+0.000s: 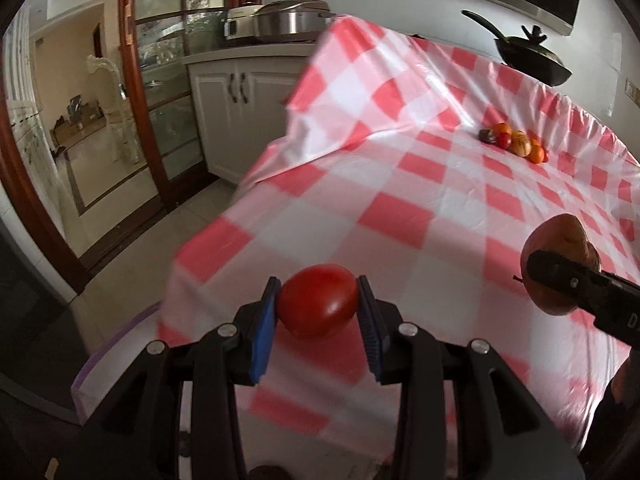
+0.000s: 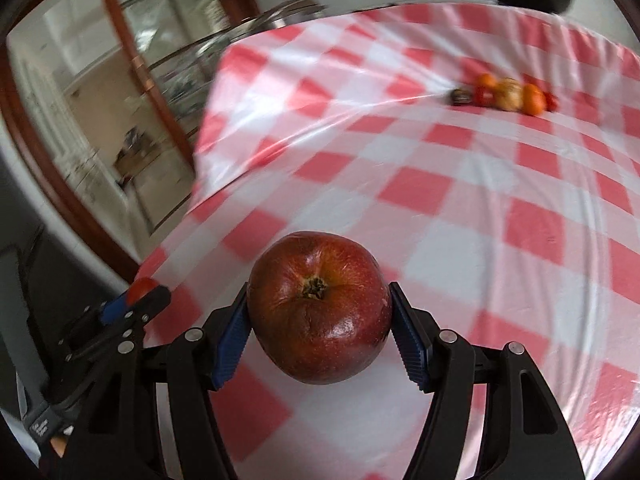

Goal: Organize fruits
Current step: 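Carry the red apple and red tomato off the table toward the white box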

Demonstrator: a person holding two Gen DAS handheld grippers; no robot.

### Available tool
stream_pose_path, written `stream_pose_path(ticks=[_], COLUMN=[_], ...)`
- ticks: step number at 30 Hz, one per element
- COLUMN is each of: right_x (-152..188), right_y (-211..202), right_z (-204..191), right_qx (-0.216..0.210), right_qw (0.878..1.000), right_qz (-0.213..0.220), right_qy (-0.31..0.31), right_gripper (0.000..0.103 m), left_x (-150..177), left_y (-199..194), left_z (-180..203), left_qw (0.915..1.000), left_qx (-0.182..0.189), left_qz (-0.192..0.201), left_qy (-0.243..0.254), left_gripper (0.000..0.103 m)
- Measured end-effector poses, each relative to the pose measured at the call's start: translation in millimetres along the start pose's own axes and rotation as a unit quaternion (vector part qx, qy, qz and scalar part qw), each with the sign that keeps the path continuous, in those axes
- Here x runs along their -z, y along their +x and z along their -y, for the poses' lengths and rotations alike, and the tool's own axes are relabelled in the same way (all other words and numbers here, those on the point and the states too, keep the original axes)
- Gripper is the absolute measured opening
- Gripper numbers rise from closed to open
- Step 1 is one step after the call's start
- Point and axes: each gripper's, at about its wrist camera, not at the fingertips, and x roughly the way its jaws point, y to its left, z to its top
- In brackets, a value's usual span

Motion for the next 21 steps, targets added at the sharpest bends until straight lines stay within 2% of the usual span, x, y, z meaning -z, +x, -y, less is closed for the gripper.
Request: stream_pose_path(ticks=[10, 16, 21], right_x=[25.0, 46.0, 69.0], right_y=[7.9, 10.4, 15.4], right_z=[-79.0, -120.8, -150.5], right_qx=[-0.058, -0.095, -0.127], right_qw=[0.992, 0.98, 0.965], right_qz=[-0.029, -0.046, -0.07], right_qy=[-0.106, -0.168, -0.219], right_gripper=[0.064, 0.064, 0.064], left_x=[35.3, 56.6, 75.8], left_y=[-18.2, -23.3, -11.9], left_z=[-62.0, -94.1, -122.2], left_qw=[0.9988, 0.9966, 0.9933], left_qx=[-0.03, -0.064, -0.085], left_qz=[-0.008, -0.011, -0.035], left_qy=[-0.038, -0.05, -0.07], left_gripper=[0.038, 0.038, 0.038])
